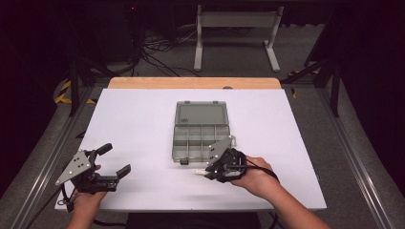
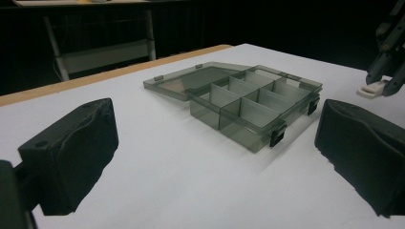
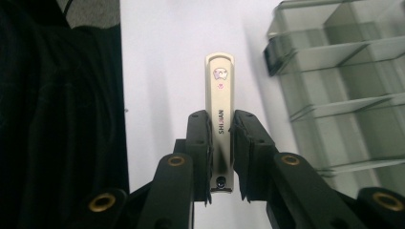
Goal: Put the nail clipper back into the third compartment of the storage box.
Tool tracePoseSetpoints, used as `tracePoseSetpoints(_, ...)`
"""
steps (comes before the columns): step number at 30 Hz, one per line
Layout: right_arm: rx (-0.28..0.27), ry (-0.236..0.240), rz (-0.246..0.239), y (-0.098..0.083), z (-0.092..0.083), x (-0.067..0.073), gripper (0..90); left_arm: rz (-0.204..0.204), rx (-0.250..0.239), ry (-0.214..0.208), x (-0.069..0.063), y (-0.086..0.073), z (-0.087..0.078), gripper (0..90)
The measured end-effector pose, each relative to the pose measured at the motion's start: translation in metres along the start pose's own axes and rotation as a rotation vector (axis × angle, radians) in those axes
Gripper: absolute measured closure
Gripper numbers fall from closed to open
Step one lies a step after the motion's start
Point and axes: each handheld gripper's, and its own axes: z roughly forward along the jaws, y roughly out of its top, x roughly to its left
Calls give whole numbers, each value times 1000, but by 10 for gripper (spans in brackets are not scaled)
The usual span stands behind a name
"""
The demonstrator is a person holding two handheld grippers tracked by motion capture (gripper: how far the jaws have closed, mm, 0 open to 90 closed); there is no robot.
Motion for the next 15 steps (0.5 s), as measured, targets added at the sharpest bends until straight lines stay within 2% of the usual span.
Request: tracePoseSetpoints(15, -52, -41, 33, 6, -17, -22, 778, 4, 2, 1, 0, 0, 0, 17)
